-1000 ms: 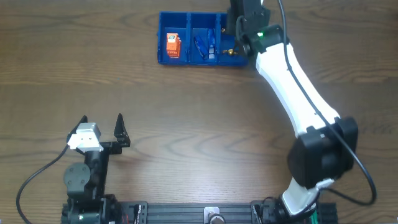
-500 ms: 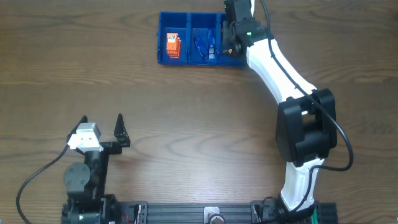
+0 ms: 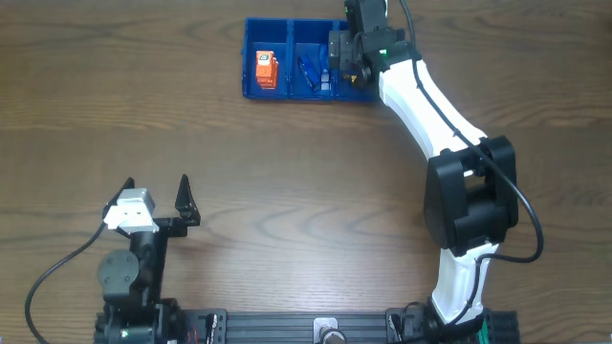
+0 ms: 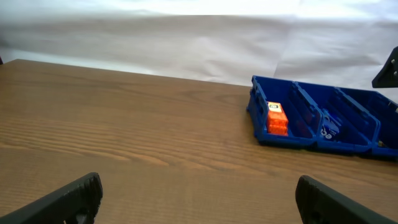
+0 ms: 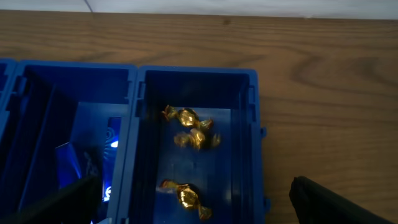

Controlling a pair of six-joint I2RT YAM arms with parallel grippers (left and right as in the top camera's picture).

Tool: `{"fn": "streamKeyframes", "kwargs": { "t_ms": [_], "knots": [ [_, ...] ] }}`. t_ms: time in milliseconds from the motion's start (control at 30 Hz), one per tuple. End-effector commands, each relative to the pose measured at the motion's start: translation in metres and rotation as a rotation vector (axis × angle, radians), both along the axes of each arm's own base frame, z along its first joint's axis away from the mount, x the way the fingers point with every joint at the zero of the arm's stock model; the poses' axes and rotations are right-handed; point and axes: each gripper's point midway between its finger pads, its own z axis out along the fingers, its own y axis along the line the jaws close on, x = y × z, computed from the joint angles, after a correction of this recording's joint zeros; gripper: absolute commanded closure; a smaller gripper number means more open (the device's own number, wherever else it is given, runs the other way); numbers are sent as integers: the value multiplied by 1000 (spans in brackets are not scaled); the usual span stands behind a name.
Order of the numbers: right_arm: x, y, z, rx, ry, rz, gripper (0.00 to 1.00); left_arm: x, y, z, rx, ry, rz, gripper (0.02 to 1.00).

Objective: Sort Candies Into Trays

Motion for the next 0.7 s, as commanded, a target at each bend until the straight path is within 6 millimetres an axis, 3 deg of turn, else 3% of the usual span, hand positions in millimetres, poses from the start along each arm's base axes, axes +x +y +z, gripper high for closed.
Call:
{"fn": "streamKeyframes", "kwargs": {
  "t_ms": [33,133,200,267,400,500,600,700],
  "knots": [
    [0,1,3,3,-2,21,1,-1,-2,-16,-1,49,-15,20],
    [-2,-7,46,26,-78,8,1,-1,-2,-16,-1,49,-15,23],
    [-12,-22,99,28,-164,-25,1,-1,-2,-16,-1,49,-15,20],
    [-26,-37,135,6,-215,-26,1,-1,-2,-16,-1,49,-15,20],
    [-61,-86,191,-64,-290,-69,1,-1,-2,-16,-1,49,-15,20],
    [-92,-123,206,-112,-325,-172,1,-1,-2,-16,-1,49,-15,20],
    [-130,-134,207,-142,-351,-174,1,-1,-2,-16,-1,49,-15,20],
    [-167,-142,191,-135,-382,-180,1,-1,-2,-16,-1,49,-15,20]
  ]
}}
